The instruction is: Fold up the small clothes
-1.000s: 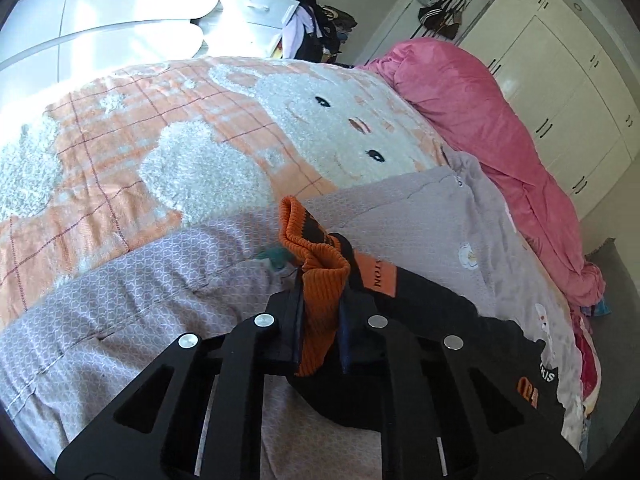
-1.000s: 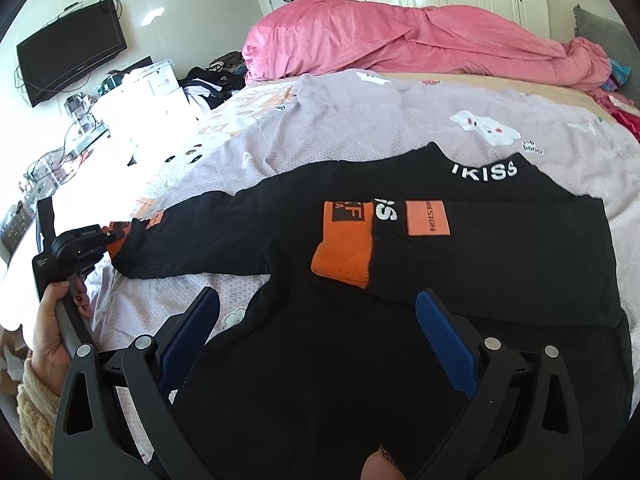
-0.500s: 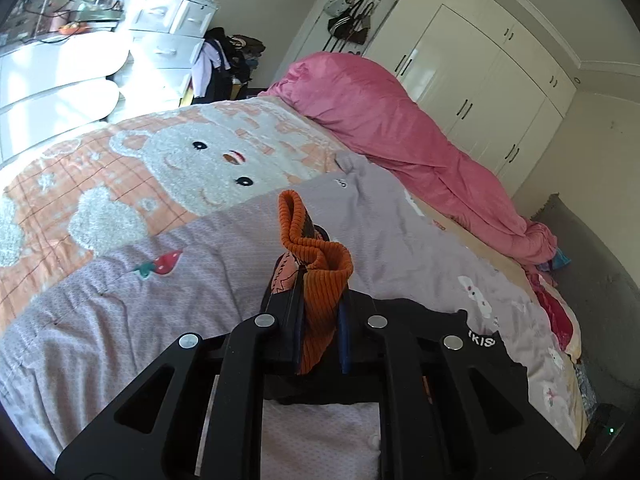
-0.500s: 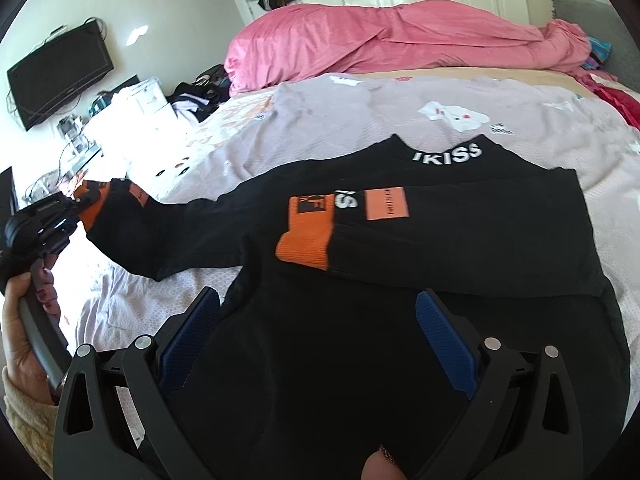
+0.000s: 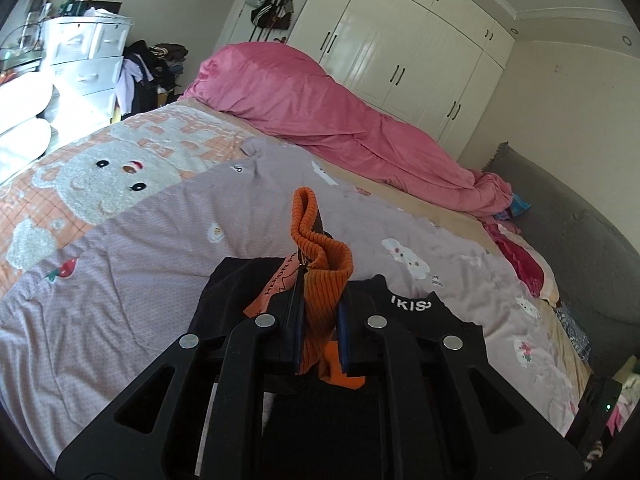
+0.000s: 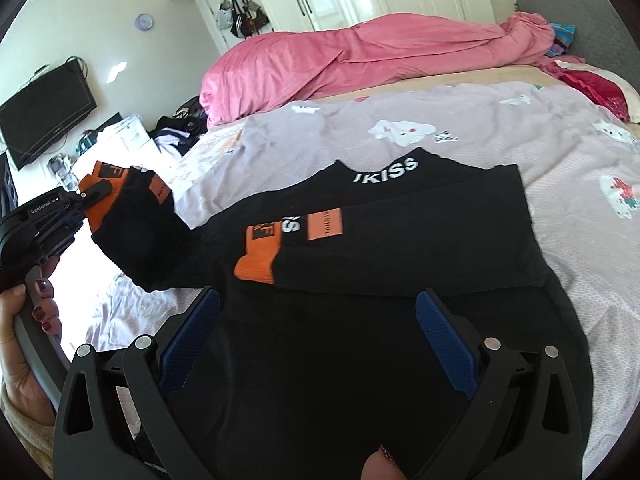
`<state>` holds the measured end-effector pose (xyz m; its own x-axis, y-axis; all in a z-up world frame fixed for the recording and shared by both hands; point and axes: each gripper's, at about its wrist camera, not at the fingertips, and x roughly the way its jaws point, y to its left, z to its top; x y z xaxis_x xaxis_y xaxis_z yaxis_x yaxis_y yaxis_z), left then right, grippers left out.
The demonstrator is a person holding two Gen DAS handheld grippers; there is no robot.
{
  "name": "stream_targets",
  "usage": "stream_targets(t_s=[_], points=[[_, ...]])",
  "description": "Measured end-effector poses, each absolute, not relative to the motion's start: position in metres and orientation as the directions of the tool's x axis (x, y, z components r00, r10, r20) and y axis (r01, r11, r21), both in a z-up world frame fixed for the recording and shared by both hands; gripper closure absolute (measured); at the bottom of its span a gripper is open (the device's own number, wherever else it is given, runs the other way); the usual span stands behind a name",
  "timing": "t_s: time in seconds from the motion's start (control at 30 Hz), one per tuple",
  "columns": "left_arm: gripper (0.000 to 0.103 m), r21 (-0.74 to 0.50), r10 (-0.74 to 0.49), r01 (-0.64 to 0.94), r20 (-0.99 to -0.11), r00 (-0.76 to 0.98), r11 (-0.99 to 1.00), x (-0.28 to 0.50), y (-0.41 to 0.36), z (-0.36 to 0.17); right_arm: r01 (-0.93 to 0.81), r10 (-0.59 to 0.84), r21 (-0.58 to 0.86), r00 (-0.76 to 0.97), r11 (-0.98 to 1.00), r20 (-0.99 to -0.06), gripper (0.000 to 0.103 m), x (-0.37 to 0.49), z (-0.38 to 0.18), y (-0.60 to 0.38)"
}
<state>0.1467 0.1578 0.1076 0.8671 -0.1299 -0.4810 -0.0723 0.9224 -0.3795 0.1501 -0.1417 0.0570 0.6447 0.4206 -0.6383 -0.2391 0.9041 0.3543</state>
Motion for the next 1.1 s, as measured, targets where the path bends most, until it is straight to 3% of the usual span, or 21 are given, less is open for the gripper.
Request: stream_targets(t_s=[0.47, 1.1], points=[[0.097, -0.331, -0.201, 0.027, -0.505, 0.840, 0.943, 0.160, 0.097, 0.107, -0.155, 0.382, 0.387, 0.684, 0.909, -0.622, 0.005, 0.145, 0.057, -0.194], [0.097, -0.343, -0.334, 0.147, -0.584, 0.740, 0.928, 0.179, 0.020, 0.063, -0.043, 0.321, 0.415, 0.707, 0.909, -0.630, 0.005, 0.140, 0.046, -0.248]])
